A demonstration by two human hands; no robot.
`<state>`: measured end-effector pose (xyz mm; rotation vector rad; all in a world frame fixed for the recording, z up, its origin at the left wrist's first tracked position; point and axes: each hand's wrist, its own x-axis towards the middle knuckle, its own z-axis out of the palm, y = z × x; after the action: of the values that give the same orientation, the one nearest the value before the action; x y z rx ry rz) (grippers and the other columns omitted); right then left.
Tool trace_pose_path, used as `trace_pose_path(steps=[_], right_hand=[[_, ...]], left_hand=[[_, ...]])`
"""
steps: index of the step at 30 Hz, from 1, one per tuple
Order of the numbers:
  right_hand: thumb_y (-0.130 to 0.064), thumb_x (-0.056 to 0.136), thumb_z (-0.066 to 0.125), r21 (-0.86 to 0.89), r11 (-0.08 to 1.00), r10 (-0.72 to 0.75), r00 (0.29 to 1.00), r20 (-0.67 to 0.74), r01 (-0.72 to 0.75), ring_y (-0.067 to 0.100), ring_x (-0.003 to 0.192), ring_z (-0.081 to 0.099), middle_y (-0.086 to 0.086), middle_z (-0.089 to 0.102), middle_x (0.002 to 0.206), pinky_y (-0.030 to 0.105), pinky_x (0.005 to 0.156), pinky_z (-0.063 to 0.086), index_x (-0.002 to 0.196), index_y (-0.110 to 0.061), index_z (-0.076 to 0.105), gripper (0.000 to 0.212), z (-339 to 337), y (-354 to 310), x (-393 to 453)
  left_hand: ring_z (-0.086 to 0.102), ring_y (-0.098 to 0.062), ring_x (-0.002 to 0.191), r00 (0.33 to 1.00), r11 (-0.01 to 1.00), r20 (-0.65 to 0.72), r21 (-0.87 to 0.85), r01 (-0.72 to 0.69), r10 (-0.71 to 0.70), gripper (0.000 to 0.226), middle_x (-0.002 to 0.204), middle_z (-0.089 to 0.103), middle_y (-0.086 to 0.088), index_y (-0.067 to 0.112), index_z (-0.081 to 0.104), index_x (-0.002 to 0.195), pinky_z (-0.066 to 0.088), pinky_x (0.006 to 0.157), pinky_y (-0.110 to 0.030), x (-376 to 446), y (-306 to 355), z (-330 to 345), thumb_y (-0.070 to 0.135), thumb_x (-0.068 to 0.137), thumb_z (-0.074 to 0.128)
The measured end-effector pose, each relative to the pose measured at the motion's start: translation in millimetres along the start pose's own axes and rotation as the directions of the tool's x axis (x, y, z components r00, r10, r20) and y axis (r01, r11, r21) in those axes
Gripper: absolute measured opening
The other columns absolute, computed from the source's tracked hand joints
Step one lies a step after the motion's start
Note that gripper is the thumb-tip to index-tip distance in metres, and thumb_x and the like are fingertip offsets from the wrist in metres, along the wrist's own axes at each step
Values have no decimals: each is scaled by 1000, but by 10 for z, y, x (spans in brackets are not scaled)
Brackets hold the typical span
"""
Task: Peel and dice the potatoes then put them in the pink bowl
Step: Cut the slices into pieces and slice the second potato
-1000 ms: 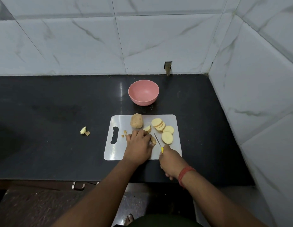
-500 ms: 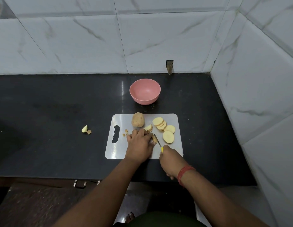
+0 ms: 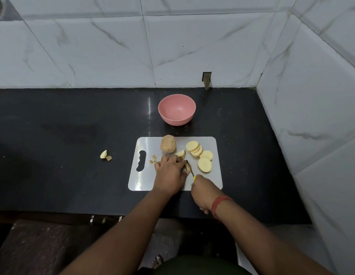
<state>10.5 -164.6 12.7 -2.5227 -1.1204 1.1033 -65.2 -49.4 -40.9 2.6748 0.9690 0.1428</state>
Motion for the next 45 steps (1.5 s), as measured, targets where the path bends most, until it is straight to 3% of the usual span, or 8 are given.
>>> trace_pose_path(steps=[3,7,16,23,26,31,37,45], right_hand=[[-9,97,41,-46,999,-9,1000,19,10,33,93,63,19,62,102,22,54,34,98,-3,54,14,-30,-42,-13],[-7,96,51,-253,968,10,999,53,4,17,54,34,5,44,69,23,48,25,68,-6,37,32,-68,-121,-79],[-4,97,43,-34,998,44,999,-17,-44,31,100,63,15,62,111,23,48,32,106,-7,45,10,16,-39,2],[-7,95,42,-26,998,52,998,-47,-54,31,92,60,15,61,109,26,62,41,102,-10,45,8,50,-2,35],[-4,94,45,-46,997,61,997,-46,-63,26,85,59,14,63,109,25,45,31,114,-5,46,20,92,10,77],[-9,95,44,-108,994,-1,999,-33,-3,20,65,46,8,48,84,26,54,36,74,-21,35,26,76,7,94],[-5,96,42,-308,948,-72,997,37,80,11,56,30,1,32,70,23,45,23,112,-8,42,16,127,69,63],[-17,99,46,-657,738,27,966,257,155,11,59,34,-6,45,74,23,54,22,81,-16,49,18,182,210,-271]], left_hand=[[39,-24,116,1000,1000,5,-3,3,-3,33,122,51,4,29,62,128,30,90,-42,-5,4,0,41,98,54],[39,-24,117,1000,1000,5,12,15,-16,33,124,51,5,28,63,128,30,90,-42,-10,8,-2,40,99,53],[40,-24,118,1000,999,7,27,29,-29,37,126,51,3,30,61,131,32,94,-44,-26,19,-10,45,98,53],[40,-25,116,999,999,1,36,37,-37,35,125,51,4,31,62,130,32,91,-43,-34,31,-6,43,98,53],[41,-25,116,999,998,4,47,37,-37,35,124,51,4,31,61,130,32,91,-43,-35,34,-17,43,98,52],[41,-26,117,999,998,7,49,42,-43,35,124,51,4,32,61,130,32,91,-44,-42,39,-28,42,99,51],[41,-26,118,999,996,7,73,44,-45,34,126,51,4,32,61,130,32,94,-45,-43,61,-46,43,99,51],[42,-27,118,999,994,6,99,45,-46,34,125,51,2,31,63,127,34,95,-46,-49,61,-31,44,99,49]])
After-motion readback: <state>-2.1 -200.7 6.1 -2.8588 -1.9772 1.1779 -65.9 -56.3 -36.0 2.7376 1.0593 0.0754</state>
